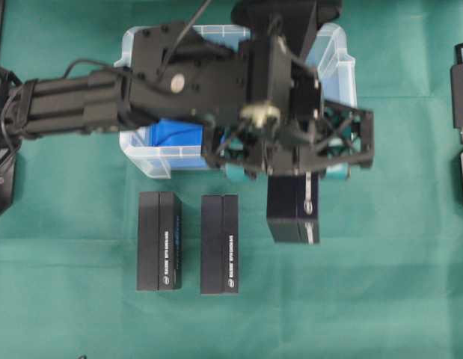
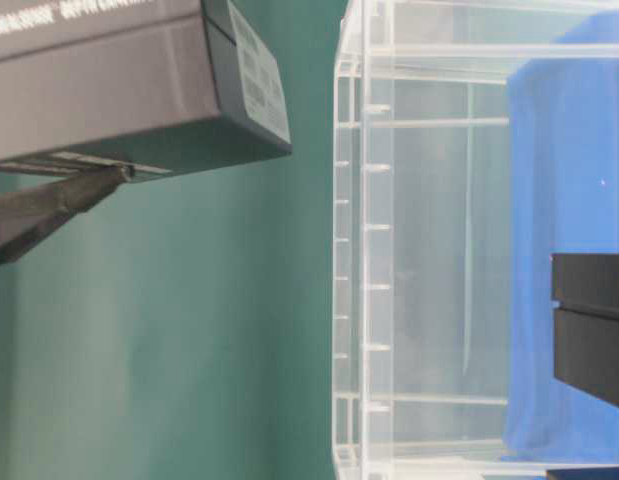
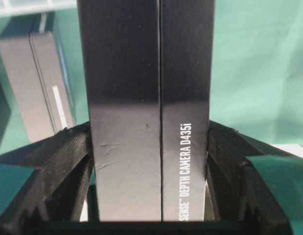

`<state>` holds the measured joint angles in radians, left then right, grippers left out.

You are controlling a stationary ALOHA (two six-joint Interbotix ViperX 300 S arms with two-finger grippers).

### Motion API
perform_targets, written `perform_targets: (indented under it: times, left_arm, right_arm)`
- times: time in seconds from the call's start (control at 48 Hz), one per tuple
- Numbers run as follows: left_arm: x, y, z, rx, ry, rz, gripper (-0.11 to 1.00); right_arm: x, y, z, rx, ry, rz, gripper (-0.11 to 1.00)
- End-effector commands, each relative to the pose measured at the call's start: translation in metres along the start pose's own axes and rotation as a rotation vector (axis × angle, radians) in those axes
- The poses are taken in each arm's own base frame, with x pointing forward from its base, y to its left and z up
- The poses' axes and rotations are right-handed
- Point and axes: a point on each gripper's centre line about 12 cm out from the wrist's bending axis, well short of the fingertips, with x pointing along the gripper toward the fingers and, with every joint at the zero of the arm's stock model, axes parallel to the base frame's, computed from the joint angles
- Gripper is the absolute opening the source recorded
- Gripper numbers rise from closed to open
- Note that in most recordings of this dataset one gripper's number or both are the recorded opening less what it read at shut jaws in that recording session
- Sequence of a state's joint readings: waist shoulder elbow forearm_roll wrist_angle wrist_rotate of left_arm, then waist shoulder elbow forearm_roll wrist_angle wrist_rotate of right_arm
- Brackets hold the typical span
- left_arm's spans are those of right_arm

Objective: Take the box out of the case with the left arm.
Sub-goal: 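Carry the box out of the case to the front right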

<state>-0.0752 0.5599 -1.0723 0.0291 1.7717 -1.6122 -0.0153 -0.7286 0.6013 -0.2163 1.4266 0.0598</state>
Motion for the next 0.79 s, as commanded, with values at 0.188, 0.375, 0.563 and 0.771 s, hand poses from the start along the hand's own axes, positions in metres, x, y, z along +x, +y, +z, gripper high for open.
perform_targets:
  times: [0.188, 0.375, 0.563, 0.771]
  left_arm:
    - [-0.024, 0.005, -0.049, -0.040, 0.037, -0.057, 0.60]
    - [-0.023, 0.006, -0.059, -0.061, 0.034, -0.057, 0.60]
    - [-0.022, 0.007, -0.063, -0.056, 0.025, -0.049, 0.60]
    - [-0.004, 0.010, -0.064, -0.050, 0.012, -0.009, 0.60]
  right_arm:
    - [-0.004, 0.000, 0.003, 0.001, -0.017, 0.001, 0.00]
    - [-0.004, -0.001, 0.003, 0.002, -0.017, -0.001, 0.00]
    - [-0.003, -0.001, 0.002, 0.001, -0.015, -0.001, 0.00]
    - [-0.003, -0.001, 0.002, 0.002, -0.015, -0.001, 0.00]
